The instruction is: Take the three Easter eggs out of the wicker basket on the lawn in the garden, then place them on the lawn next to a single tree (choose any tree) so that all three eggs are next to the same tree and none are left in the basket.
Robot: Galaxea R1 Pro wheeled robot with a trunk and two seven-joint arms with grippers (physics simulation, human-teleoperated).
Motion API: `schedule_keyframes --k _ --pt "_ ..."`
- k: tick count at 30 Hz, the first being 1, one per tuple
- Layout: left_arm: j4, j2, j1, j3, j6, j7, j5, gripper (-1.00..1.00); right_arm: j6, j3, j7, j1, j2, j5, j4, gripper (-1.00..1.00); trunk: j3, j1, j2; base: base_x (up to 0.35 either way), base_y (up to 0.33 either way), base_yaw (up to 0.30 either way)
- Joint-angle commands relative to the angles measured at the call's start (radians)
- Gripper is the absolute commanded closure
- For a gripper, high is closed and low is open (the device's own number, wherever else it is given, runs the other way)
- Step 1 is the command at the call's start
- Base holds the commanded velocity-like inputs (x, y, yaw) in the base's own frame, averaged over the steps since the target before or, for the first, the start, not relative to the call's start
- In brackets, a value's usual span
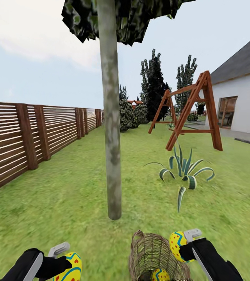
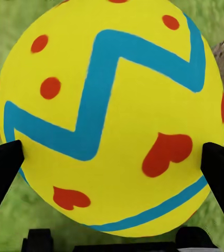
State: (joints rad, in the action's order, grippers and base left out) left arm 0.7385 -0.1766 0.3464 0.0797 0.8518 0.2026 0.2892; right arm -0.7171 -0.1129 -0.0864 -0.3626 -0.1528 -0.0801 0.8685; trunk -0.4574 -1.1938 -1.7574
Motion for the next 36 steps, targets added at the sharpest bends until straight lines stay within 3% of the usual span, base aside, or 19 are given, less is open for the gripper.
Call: schedule_keyframes --k 1,27,36 --pt "0.0 0.0 0.0 0.003 0.004 0.008 -0.005 1.0 -0.005 -0.001 -0.007 -0.001 -0.001 -0.009 0.001 1.0 -0.002 0.0 -0.001 0.0 0.339 -0.287" --pt "-0.03 0.001 0.0 0.003 0.0 0.005 -0.007 1.0 -0.007 0.001 -0.012 -0.001 -0.001 -0.009 -0.014 1.0 -0.017 0.0 -0.001 0.0 0.339 -0.287" --pt "-0.09 0.003 0.0 0.001 0.0 0.004 -0.008 1.0 -0.007 -0.001 -0.012 -0.001 0.001 -0.009 -0.016 1.0 -0.022 0.0 -0.001 0.0 0.339 -0.285"
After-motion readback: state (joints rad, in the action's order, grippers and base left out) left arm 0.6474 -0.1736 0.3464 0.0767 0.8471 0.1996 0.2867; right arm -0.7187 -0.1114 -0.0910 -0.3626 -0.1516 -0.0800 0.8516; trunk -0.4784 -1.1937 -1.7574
